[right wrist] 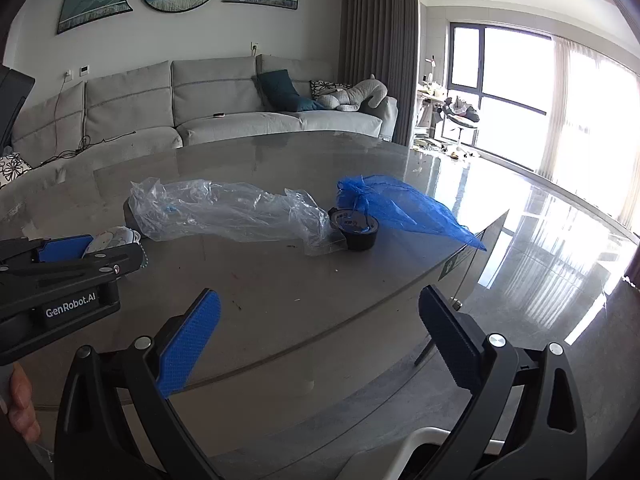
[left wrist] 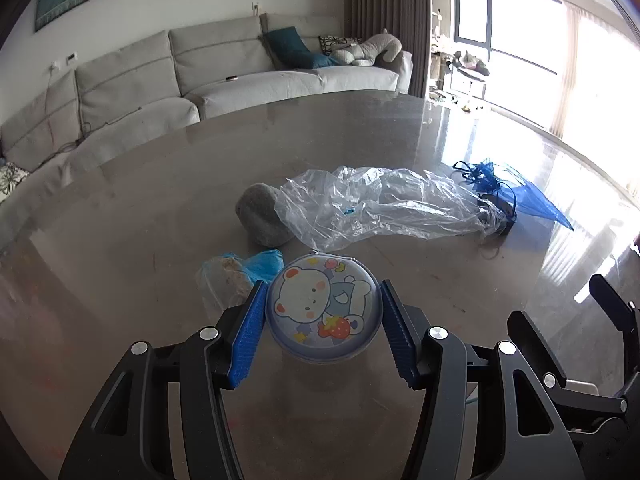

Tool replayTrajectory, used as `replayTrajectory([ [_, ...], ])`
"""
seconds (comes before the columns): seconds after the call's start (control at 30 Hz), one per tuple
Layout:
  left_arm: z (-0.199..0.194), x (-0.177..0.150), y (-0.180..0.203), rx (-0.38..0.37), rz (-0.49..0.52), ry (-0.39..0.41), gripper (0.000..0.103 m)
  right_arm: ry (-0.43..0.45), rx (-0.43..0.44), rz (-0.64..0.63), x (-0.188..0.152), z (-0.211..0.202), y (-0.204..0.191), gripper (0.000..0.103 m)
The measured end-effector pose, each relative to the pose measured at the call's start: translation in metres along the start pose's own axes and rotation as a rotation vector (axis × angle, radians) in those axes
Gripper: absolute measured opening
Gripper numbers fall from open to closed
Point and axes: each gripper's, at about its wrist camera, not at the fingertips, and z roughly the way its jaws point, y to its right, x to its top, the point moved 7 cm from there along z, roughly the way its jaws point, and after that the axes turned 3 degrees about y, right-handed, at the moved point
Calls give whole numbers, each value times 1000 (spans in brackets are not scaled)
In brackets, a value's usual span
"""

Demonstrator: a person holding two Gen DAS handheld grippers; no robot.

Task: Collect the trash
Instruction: 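Grasp the small bag with blue contents with the right tool while the left tool holds the tin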

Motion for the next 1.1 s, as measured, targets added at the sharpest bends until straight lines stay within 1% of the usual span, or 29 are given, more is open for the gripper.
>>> replayTrajectory([
  [0.1, -13, 9, -15, 25, -7, 29, 55, 13, 35, -5, 9, 1, -18, 99],
  [0.2, -24, 20, -39, 60, -14, 56, 55, 25, 76, -16, 19, 2, -41, 99],
  [0.37, -34, 29, -84, 123, -28, 72, 55, 23, 170, -39, 34, 10, -88, 99],
  [0.5, -36, 32, -117, 168, -33, 71, 55, 0, 245, -77, 44, 23, -129, 99],
  [0.6, -36, 32, -140, 191, -58, 72, 55, -44, 295, -91, 50, 36, -157, 99],
  [0.67, -35, 30, -153, 195, -78, 64, 55, -67, 313, -94, 53, 43, -171, 99],
  [0.77, -32, 26, -166, 203, -103, 51, 55, -120, 317, -103, 50, 54, -186, 99],
  [0.87, -27, 24, -178, 208, -128, 36, 55, -194, 296, -121, 41, 65, -197, 99],
  [0.9, -26, 23, -181, 203, -136, 31, 55, -228, 300, -128, 38, 69, -202, 97],
  [0.93, -25, 23, -183, 201, -143, 28, 55, -235, 302, -123, 38, 71, -203, 96],
  [0.97, -25, 22, -184, 200, -145, 27, 55, -253, 296, -126, 36, 74, -204, 89],
  [1.0, -24, 23, -183, 196, -146, 26, 55, -287, 312, -138, 32, 77, -208, 68],
  [1.03, -25, 24, -184, 194, -149, 27, 55, -328, 328, -143, 25, 80, -211, 63],
  [1.07, -25, 24, -183, 193, -151, 30, 55, -313, 328, -147, 27, 78, -211, 50],
  [1.1, -25, 25, -183, 192, -153, 32, 55, -312, 330, -160, 26, 76, -213, 42],
])
